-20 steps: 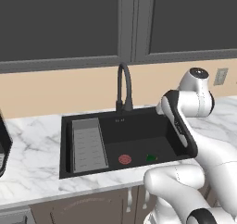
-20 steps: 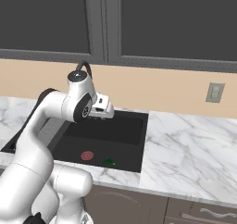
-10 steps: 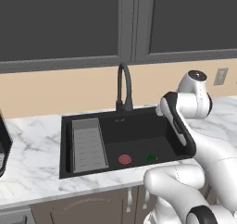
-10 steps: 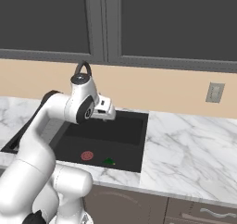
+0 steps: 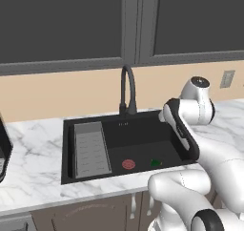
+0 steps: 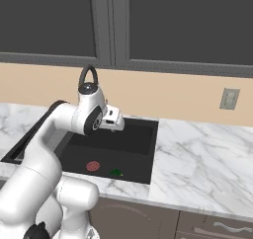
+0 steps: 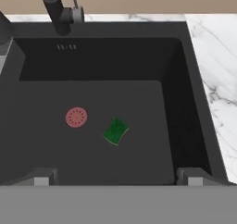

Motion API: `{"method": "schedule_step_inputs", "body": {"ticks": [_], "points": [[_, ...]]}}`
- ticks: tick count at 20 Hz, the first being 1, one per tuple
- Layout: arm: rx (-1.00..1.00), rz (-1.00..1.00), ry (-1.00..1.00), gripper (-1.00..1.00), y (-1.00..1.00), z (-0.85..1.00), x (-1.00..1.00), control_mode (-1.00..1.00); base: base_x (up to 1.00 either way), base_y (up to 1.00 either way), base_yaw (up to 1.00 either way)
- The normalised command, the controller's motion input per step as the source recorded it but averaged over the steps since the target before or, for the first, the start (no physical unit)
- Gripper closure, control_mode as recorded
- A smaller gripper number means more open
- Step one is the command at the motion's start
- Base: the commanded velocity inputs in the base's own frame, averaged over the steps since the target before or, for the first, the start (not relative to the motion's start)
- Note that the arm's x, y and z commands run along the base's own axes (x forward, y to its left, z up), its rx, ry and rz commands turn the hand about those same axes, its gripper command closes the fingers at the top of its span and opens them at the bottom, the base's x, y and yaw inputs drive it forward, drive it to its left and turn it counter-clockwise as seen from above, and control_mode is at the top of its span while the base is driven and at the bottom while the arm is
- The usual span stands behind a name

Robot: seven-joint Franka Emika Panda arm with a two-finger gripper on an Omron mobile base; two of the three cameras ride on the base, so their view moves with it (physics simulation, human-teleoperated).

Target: Pick up the sponge and sponge from the sink, and place them back in the cabinet, and close the cabinet doors.

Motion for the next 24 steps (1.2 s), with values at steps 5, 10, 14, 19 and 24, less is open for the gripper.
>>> {"method": "schedule_step_inputs", "body": {"ticks": [5,10,14,19,24], "points": [[0.00,0.00,0.00,-1.00,0.00,-0.14,0.15,-1.00,0.00,0.00,0.00],[0.00,0.00,0.00,-1.00,0.00,-0.04,0.21,-1.00,0.00,0.00,0.00],[0.00,0.00,0.01,-1.00,0.00,-0.03,0.10,-1.00,0.00,0.00,0.00],[0.02,0.00,0.07,-1.00,0.00,-0.03,0.02,-1.00,0.00,0.00,0.00],[0.03,0.00,0.11,-1.00,0.00,0.00,0.00,-1.00,0.00,0.00,0.00]]}}
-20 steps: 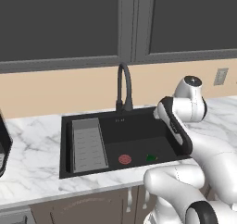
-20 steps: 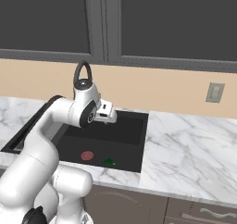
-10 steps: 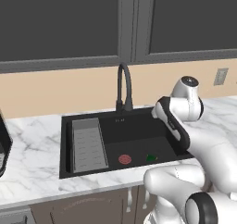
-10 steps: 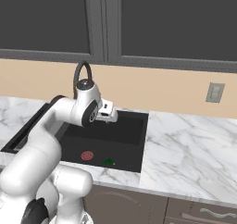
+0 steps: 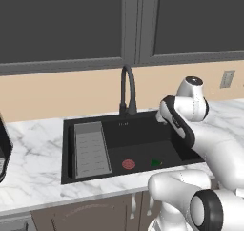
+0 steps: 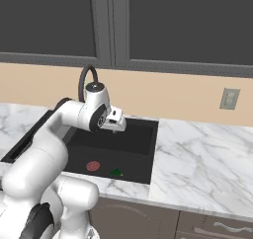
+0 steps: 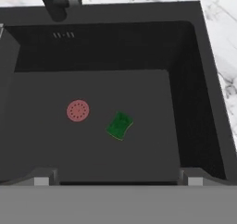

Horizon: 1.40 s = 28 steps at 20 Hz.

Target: Pick up the sponge and sponge from the sink, and place them back in the cabinet, and close the cabinet doors.

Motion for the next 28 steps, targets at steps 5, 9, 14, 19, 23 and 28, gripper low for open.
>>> {"method": "schedule_step_inputs", "body": {"ticks": [5,9,14,19,23,28], "points": [[0.02,0.00,0.09,-1.00,0.00,0.00,0.06,-1.00,0.00,0.00,0.00],[0.00,0.00,0.03,-1.00,0.00,0.00,0.15,-1.00,0.00,0.00,0.00],[0.00,0.00,0.00,-1.00,-0.06,-0.01,0.20,-1.00,0.00,0.00,0.00],[0.00,0.00,0.00,-1.00,-0.08,-0.08,0.19,-1.00,0.00,0.00,0.00],[0.00,0.00,0.00,-1.00,-0.01,-0.10,0.09,-1.00,0.00,0.00,0.00],[0.00,0.00,0.00,-1.00,0.00,-0.11,0.08,-1.00,0.00,0.00,0.00]]}}
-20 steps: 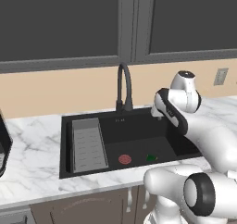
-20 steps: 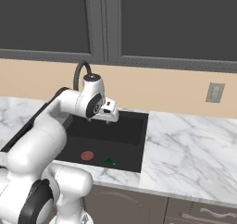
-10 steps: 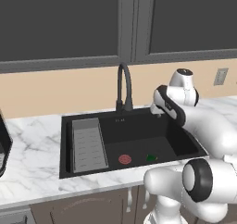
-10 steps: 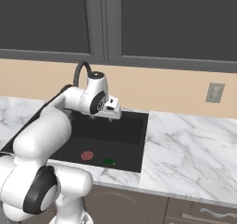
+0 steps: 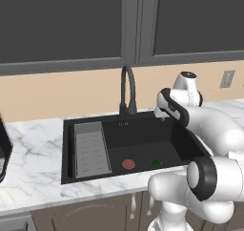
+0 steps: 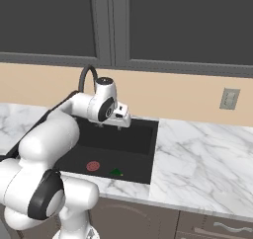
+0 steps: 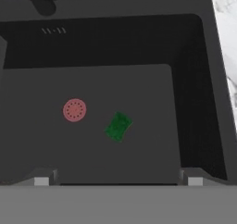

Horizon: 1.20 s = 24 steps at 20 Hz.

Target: Pick up the sponge and sponge from the sink, and place them back in the cabinet, and close the cabinet doors.

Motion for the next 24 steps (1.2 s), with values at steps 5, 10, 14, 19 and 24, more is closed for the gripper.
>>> {"method": "schedule_step_inputs", "body": {"ticks": [5,10,14,19,24], "points": [[0.00,0.00,0.00,-1.00,0.00,-0.13,0.06,-1.00,0.00,0.00,0.00],[0.00,0.00,0.00,-1.00,0.00,-0.16,0.04,-1.00,0.00,0.00,0.00],[0.00,0.00,0.00,-1.00,0.00,-0.25,0.02,-1.00,0.00,0.00,0.00],[0.00,0.00,0.00,-1.00,0.00,-0.26,0.02,-1.00,0.00,0.00,0.00],[0.00,0.00,0.00,-1.00,0.00,-0.29,0.00,-1.00,0.00,0.00,0.00]]}}
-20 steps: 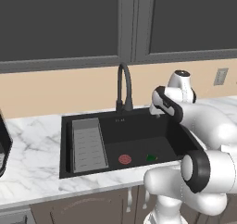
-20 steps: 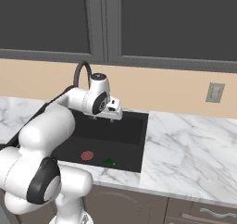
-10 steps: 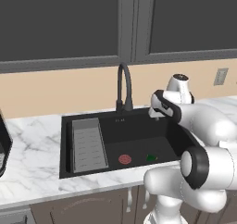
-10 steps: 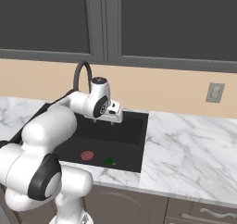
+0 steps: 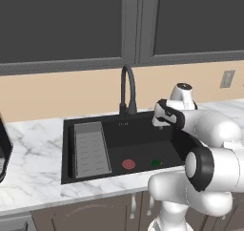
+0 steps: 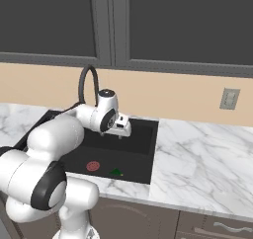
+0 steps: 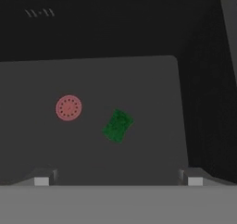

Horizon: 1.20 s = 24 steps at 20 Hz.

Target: Pick up the sponge and sponge from the sink, and place them back in the cabinet, and close the cabinet doors.

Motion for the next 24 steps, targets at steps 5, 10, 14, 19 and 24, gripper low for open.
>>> {"method": "schedule_step_inputs", "body": {"ticks": [5,10,14,19,24], "points": [[0.00,0.00,0.00,-1.00,0.00,-0.25,0.00,-1.00,0.00,0.00,0.00],[0.00,0.00,0.00,-1.00,0.00,-0.25,0.00,-1.00,0.00,0.00,0.00],[0.00,0.00,0.00,-1.00,0.00,-0.24,0.00,-1.00,0.00,0.00,0.00],[0.00,0.00,0.00,-1.00,0.00,-0.24,0.00,-1.00,0.00,0.00,0.00],[0.00,0.00,0.00,-1.00,0.00,-0.24,0.00,-1.00,0.00,0.00,0.00]]}}
